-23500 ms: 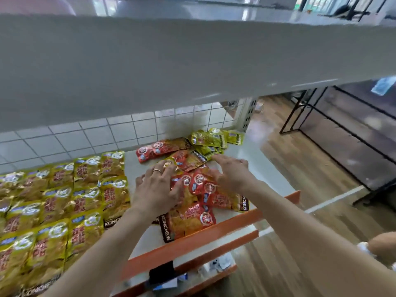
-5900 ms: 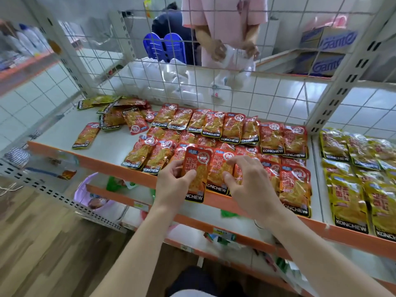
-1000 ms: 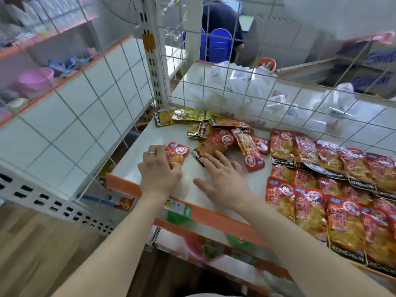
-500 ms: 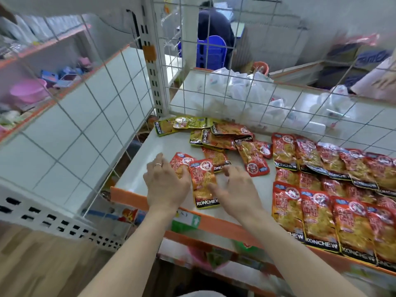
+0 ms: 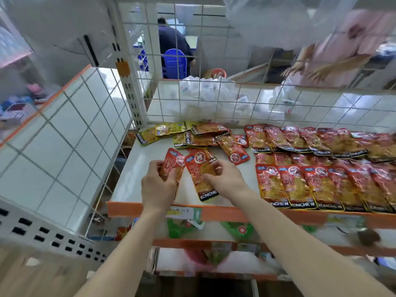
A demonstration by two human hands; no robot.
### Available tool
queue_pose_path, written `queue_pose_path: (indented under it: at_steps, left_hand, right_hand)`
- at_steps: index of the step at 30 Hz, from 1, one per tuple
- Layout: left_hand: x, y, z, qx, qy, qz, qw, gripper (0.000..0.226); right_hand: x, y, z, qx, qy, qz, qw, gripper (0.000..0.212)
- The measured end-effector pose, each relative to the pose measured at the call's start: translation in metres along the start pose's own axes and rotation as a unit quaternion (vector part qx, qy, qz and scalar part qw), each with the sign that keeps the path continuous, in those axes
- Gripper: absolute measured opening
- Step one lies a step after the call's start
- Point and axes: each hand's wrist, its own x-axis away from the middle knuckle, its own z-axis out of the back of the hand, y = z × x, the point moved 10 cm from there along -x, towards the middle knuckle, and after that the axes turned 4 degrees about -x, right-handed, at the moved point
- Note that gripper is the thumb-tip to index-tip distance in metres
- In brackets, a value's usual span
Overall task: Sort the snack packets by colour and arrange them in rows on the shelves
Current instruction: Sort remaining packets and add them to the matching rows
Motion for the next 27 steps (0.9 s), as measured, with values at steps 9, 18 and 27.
queue_pose_path:
  at_steps: [9, 18, 27]
  left_hand:
    - [0.010, 0.030, -0.012, 0.166, -0.094, 0.028, 0.981, 0.020]
    - [0.058, 0.090, -0.065, 0.246, -0.204, 0.032, 0.947, 0.024]
    - [0.143, 0.147, -0.147, 0.254, -0.285, 0.046, 0.923, 0.020]
  right_hand:
    - [0.044, 0.006, 0.056, -0.091, 0.042, 0.006, 0.995, 0.034]
    - [0.085, 0.037, 0.135, -0.144, 0.117, 0.002, 0.983, 0.023]
    - [0.156, 0.096, 0.244, -0.181, 0.189, -0.016, 0.965, 0.012]
